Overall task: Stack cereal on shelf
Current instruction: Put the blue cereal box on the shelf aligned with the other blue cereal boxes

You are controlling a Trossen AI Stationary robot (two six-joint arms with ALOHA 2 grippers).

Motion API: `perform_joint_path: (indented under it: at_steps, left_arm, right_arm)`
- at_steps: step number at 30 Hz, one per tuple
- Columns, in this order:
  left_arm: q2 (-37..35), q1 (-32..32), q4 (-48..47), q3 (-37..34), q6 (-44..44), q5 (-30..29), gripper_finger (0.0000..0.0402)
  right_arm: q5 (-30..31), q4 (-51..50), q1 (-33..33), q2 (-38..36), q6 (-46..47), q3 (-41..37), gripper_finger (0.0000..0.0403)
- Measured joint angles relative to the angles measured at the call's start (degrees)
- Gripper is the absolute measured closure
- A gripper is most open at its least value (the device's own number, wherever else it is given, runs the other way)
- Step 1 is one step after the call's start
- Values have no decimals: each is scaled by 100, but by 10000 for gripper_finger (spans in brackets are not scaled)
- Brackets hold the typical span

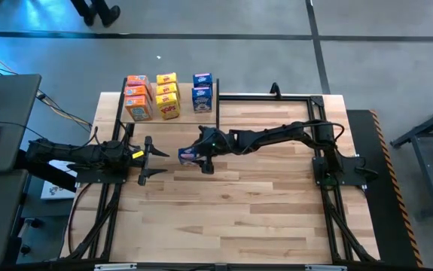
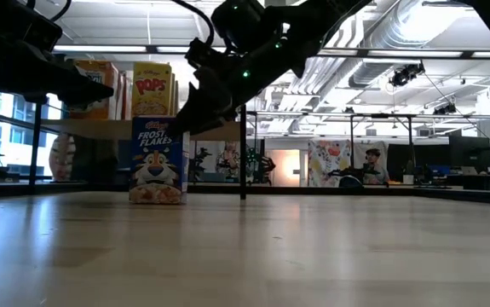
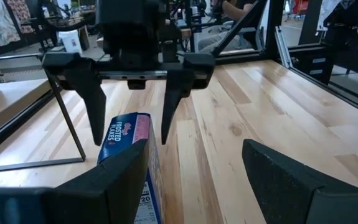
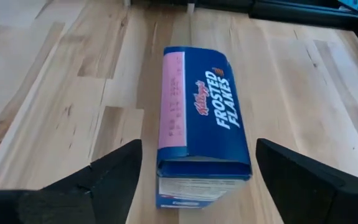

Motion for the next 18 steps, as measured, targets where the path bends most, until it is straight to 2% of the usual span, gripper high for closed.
perform_joint_path:
  at_steps: [13,18]
  left_arm:
    - [0,0,2,0,0,0,151]
    - [-1,0,1,0,0,0,151]
  right_arm:
    - [-8,16,-39,-1,182,0,198]
    - [-25,15,-35,-1,195,0,224]
